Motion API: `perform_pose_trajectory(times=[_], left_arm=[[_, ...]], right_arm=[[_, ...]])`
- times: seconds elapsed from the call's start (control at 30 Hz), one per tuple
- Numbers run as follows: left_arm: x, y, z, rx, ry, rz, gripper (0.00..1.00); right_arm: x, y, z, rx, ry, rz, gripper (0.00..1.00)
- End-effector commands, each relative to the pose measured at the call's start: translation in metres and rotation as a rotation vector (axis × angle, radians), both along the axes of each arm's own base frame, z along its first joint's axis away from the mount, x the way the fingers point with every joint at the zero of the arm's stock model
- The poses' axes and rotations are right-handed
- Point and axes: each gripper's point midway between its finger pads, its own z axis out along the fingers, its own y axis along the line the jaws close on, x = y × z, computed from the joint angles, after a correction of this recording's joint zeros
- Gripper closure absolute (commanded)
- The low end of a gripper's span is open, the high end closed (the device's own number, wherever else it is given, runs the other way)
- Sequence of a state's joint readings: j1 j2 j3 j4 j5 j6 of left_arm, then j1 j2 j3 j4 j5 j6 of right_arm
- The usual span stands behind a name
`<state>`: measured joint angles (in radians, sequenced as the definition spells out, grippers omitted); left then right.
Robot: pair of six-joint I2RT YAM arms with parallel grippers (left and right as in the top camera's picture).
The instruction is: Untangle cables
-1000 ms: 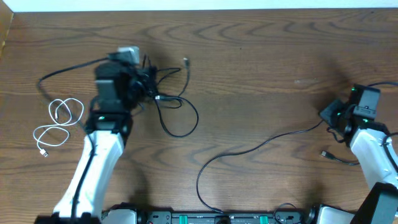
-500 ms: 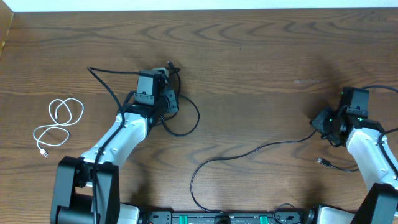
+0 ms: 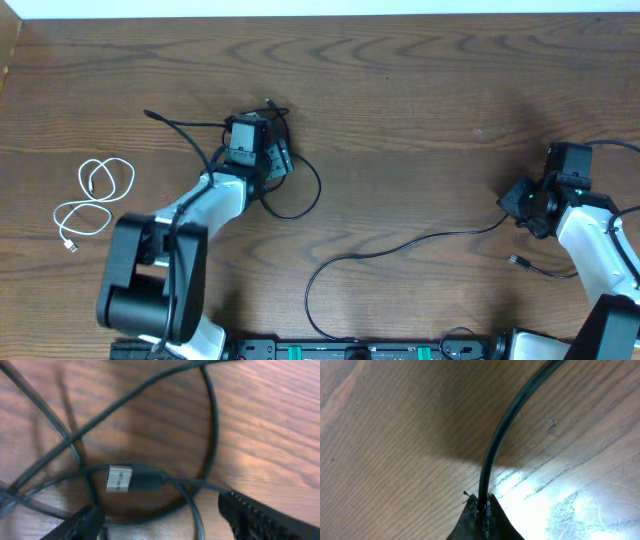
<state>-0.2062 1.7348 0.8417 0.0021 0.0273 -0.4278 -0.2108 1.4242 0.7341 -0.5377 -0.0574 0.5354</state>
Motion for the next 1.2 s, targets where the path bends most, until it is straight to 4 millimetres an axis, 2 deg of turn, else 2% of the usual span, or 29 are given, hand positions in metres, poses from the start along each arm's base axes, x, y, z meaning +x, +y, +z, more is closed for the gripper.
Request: perform_pose_trajectory(times=[0.0,0.17,0.3,0.4,0.47,0.53,0.63,0.77,0.8,0.93,1.17], left_arm=[[0.004,-0.002,-0.017,0.012,0.015,0.006,0.14],[0.001,-0.006,-0.03,0.023,0.037,-0.014,0.12],[-0.006,-0.007,-0.051,0.045,0.088,-0.035,0.46],[-0.015,-0.005,-0.071,0.064,0.141,-0.049,0.77],[-0.018,-0.004,-0.081,0.079,0.159,-0.069,0.89],[-0.012,-0.004,-0.082,0.092,0.134,-0.096,0.92],[0.009,0.0,-0.071,0.108,0.041,-0.097,0.92],[0.043,0.033,-0.049,0.178,-0.082,0.023,0.92],[0.06,0.058,-0.034,0.209,-0.129,0.098,0.92],[0.092,0.109,-0.003,0.215,-0.206,0.225,0.92],[0.126,0.201,0.053,0.219,-0.351,0.41,0.92]], right_arm=[[0.0,0.003,0.0,-0.004,0.004,0.026,0.99],[0.0,0.003,-0.001,-0.003,0.006,0.026,0.99],[0.0,0.003,-0.001,-0.003,0.006,0.026,0.99],[0.0,0.003,-0.001,-0.003,0.007,0.026,0.99],[0.0,0.003,-0.001,-0.003,0.007,0.026,0.99],[0.0,0.003,-0.001,-0.003,0.007,0.026,0.99],[0.0,0.003,-0.001,-0.003,0.007,0.026,0.99],[-0.001,0.003,-0.001,-0.002,0.01,0.026,0.99],[-0.001,0.003,-0.001,-0.002,0.011,0.026,0.99],[-0.002,0.003,-0.001,-0.001,0.015,0.026,0.99],[-0.005,0.004,-0.003,0.001,0.026,0.025,0.99]])
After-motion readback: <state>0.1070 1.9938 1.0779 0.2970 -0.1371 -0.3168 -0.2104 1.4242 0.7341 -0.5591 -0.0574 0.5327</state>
